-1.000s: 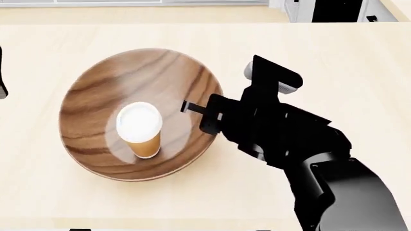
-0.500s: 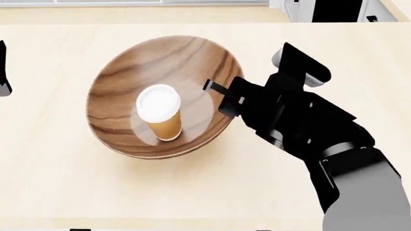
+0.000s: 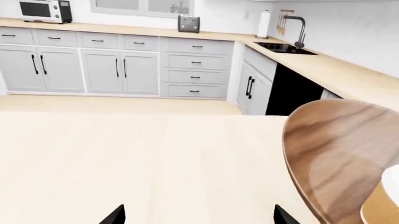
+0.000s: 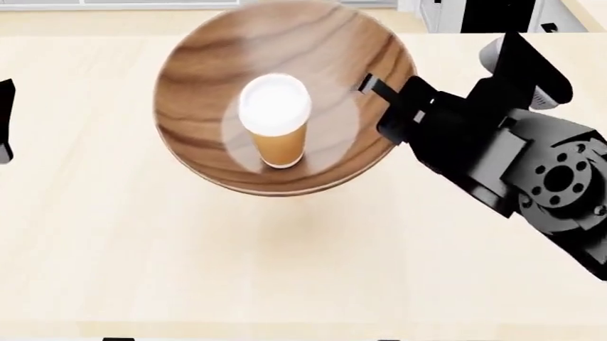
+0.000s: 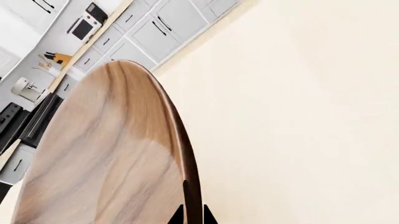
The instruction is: Place the cup inside the bowl on the dining table and move the bowl to any counter.
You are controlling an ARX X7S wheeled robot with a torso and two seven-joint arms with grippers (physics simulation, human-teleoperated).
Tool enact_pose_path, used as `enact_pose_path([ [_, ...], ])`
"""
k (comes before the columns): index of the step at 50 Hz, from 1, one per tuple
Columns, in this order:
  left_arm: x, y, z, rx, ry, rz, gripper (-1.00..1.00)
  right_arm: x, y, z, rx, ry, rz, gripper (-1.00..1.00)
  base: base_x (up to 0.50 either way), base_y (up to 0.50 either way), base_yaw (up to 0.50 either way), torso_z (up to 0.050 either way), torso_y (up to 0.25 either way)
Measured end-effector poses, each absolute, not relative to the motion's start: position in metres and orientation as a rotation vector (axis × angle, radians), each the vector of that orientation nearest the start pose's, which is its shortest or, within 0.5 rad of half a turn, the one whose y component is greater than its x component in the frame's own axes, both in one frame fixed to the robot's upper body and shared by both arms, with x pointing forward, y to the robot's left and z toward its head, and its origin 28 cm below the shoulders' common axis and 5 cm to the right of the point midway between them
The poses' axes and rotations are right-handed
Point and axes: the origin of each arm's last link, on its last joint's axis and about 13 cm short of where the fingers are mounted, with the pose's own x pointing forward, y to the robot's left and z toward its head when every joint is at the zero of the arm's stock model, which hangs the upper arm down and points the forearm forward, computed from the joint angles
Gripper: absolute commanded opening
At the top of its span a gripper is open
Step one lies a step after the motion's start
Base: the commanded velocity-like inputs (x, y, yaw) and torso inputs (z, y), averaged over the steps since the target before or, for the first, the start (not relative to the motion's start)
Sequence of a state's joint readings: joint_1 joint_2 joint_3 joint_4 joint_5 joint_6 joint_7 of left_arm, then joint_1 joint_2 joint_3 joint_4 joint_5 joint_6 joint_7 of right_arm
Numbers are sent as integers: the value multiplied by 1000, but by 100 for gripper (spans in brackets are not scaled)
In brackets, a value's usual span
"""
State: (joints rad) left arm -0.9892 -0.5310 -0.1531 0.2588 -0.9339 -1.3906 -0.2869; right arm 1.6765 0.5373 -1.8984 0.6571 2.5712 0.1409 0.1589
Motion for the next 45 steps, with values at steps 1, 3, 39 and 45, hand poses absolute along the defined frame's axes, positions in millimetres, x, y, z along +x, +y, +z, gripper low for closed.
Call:
enact_pose_path([
  [1, 277, 304, 279, -69, 113, -89, 100, 382, -142, 251, 670, 464, 166, -100, 0, 0, 0, 0, 0],
  [3, 276, 304, 279, -68, 115, -92, 100, 379, -144, 254, 672, 460, 164, -100, 0, 0, 0, 0, 0],
  [39, 274, 306, 279, -58, 127, -108, 100, 343, -169, 259, 699, 394, 175, -100, -95, 2, 0, 0, 1],
  [45, 274, 306, 279, -57, 127, -109, 100, 341, -170, 258, 701, 398, 172, -100, -390, 10, 0, 0, 0],
])
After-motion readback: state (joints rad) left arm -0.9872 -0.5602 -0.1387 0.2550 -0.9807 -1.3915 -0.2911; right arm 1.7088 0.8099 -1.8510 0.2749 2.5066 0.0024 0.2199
